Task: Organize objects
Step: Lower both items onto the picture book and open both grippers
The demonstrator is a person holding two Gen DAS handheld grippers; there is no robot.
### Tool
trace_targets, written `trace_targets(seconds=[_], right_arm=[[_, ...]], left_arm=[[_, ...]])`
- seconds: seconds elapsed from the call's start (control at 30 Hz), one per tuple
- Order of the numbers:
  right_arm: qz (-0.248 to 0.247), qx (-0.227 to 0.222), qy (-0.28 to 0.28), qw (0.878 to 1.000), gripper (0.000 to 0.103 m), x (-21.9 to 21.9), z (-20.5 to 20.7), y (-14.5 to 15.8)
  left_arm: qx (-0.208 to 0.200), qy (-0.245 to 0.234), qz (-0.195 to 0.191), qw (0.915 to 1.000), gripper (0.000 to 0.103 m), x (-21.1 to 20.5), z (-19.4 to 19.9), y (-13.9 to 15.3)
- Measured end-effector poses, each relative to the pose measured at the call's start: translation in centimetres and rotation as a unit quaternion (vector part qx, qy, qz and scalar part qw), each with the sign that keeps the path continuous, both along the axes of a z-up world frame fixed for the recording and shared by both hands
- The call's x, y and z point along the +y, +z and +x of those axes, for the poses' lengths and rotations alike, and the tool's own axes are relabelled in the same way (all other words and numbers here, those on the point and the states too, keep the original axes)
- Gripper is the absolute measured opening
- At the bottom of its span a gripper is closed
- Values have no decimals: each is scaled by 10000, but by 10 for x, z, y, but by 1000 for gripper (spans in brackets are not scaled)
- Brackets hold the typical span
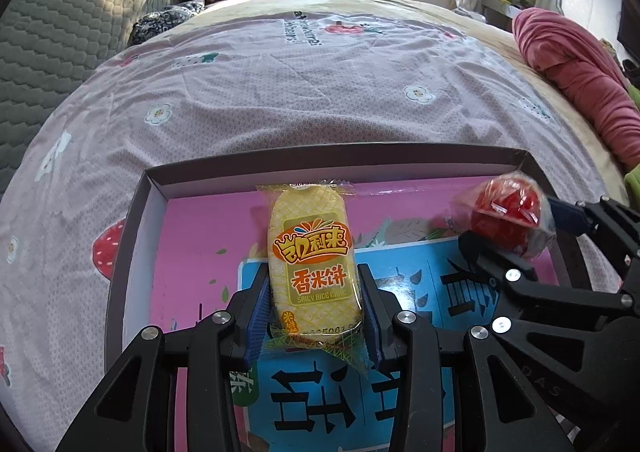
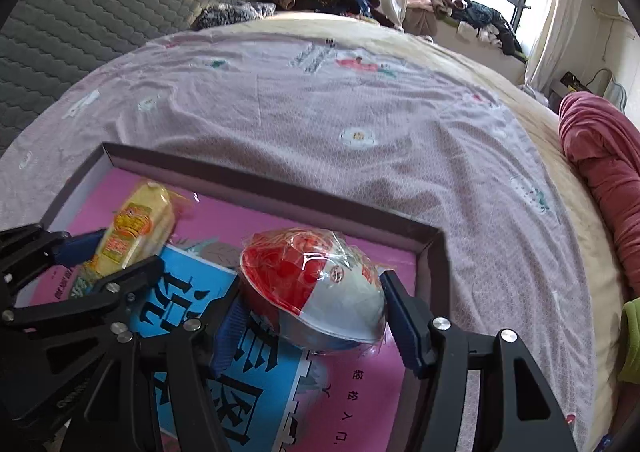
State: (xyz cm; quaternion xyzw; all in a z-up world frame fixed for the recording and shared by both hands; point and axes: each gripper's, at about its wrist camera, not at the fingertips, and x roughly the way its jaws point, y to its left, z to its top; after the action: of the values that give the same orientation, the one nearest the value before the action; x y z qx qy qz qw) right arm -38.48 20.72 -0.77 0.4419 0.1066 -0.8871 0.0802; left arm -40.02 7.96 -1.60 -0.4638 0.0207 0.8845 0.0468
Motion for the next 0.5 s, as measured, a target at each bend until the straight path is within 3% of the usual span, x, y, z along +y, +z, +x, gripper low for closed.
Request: trace_targets(seconds=[0.4,0.5], right_arm=[[-18,-77,-70,9999,65,-1,0,-3],[-72,-68,-92,9999,65,2,0,-2]], left_arm=[[-15,35,-7,10000,45,-3,0,0],[-22,90,-80,9999,51,-5,1,0]])
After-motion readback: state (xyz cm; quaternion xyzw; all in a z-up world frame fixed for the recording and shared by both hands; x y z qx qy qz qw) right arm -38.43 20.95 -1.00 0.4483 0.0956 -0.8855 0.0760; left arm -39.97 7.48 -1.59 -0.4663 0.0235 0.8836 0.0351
